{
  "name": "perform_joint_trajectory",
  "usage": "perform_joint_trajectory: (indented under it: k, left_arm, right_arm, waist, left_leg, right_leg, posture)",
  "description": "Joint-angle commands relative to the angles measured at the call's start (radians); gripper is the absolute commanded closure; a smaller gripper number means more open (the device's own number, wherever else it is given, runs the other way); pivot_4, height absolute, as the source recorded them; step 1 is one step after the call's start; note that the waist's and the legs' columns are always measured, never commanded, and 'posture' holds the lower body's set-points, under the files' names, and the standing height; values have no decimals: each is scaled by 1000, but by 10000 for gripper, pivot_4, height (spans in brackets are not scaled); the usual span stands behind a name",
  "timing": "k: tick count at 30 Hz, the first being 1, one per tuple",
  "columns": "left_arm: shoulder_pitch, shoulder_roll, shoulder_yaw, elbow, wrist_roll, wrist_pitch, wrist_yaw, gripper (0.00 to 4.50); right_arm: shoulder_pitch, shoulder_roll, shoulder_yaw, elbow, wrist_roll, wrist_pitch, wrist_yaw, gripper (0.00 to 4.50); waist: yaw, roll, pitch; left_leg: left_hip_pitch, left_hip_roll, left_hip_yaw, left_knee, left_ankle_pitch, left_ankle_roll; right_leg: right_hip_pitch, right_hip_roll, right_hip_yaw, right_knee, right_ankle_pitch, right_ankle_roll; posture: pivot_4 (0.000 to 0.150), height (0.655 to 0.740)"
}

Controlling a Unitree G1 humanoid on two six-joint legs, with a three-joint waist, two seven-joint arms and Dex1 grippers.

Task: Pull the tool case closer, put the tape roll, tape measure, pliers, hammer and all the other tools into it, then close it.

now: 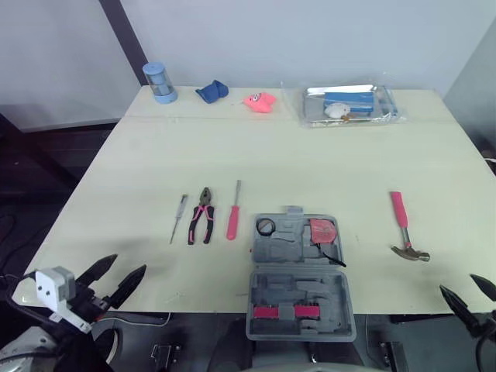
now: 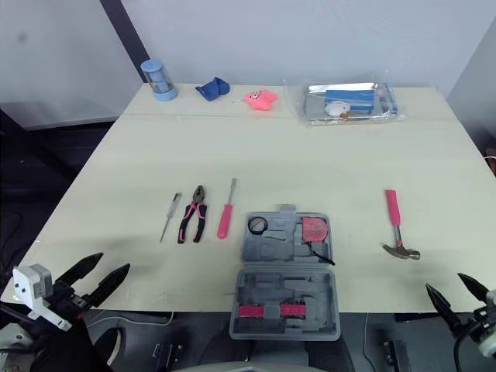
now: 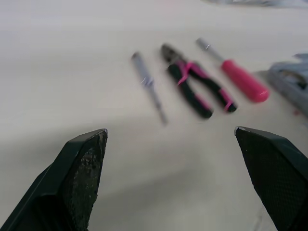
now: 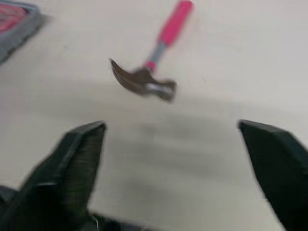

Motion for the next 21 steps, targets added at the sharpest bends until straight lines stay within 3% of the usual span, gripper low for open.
perform_joint_trajectory:
  k: [1,10,21]
  left_arm:
    - [3,5,26,4,1,-44,-3,0]
    - [-34,-5,-13,-76,-12,-15,30,0]
    - [-139,-53,-147,-325,51,230,367,0]
  right_arm:
    - [14,-5,-40,15,19,-36,15,241]
    - [-14,-43,-3,-101,56,6,62,241]
    - [-120,-152,137,-385,99,137,137,241]
  waist:
    - [0,0,0]
    - [0,1,-1]
    - [3,0,-1]
  left_leg:
    - [0,0,0,0,0,0]
    - [0,0,1,0,0,0]
    - [-1,0,-1,0,0,0]
  right_leg:
    - [0,0,0,0,0,0]
    - [0,0,1,0,0,0]
    - [0,0,0,0,1,1]
  posture:
    - [1500,7400]
    - [1500,7400]
    - [1500,7400]
